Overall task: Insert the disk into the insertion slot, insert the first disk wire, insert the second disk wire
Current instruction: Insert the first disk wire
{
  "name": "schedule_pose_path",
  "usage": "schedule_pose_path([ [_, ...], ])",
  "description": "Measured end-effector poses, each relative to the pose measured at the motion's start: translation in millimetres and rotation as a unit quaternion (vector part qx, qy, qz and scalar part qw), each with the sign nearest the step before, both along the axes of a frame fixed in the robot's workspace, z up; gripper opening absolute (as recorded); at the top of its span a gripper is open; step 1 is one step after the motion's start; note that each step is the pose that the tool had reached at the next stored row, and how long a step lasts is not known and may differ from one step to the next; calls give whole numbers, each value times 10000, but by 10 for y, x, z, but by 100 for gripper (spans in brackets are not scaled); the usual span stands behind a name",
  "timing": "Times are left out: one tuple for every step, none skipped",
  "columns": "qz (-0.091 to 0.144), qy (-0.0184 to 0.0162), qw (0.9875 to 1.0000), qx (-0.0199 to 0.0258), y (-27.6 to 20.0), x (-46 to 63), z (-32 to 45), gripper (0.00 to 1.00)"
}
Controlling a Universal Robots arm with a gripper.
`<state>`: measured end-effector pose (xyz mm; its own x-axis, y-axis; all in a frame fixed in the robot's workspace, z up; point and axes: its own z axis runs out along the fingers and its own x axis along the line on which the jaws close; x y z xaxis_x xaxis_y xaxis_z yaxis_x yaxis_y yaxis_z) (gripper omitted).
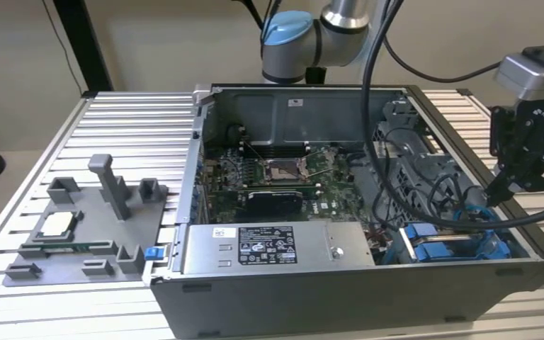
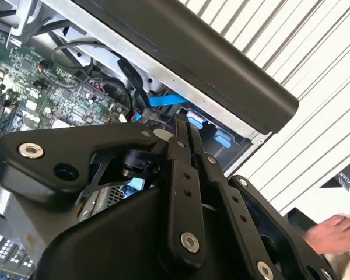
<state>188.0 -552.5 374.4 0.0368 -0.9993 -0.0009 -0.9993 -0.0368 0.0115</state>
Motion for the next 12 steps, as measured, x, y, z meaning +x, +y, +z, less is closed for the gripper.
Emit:
schedule_pose_path([
  [0, 3, 10000, 0, 0, 14, 0, 100],
  [1, 3, 10000, 2, -1, 21, 0, 100],
  [1, 4, 10000, 7, -5, 25, 1, 100],
  [1, 4, 10000, 14, -11, 26, 1, 100],
  [0, 3, 10000, 22, -17, 27, 0, 100],
  [1, 3, 10000, 34, -31, 27, 0, 100],
  [1, 4, 10000, 56, -56, 28, 0, 100],
  [1, 4, 10000, 79, -80, 28, 0, 100],
  [2, 4, 10000, 99, -94, 29, 0, 100],
  [2, 3, 9999, 115, -102, 29, -3, 100],
  [1, 3, 9999, 137, -106, 29, -14, 100],
  [-2, 3, 9999, 163, -109, 28, -26, 100],
])
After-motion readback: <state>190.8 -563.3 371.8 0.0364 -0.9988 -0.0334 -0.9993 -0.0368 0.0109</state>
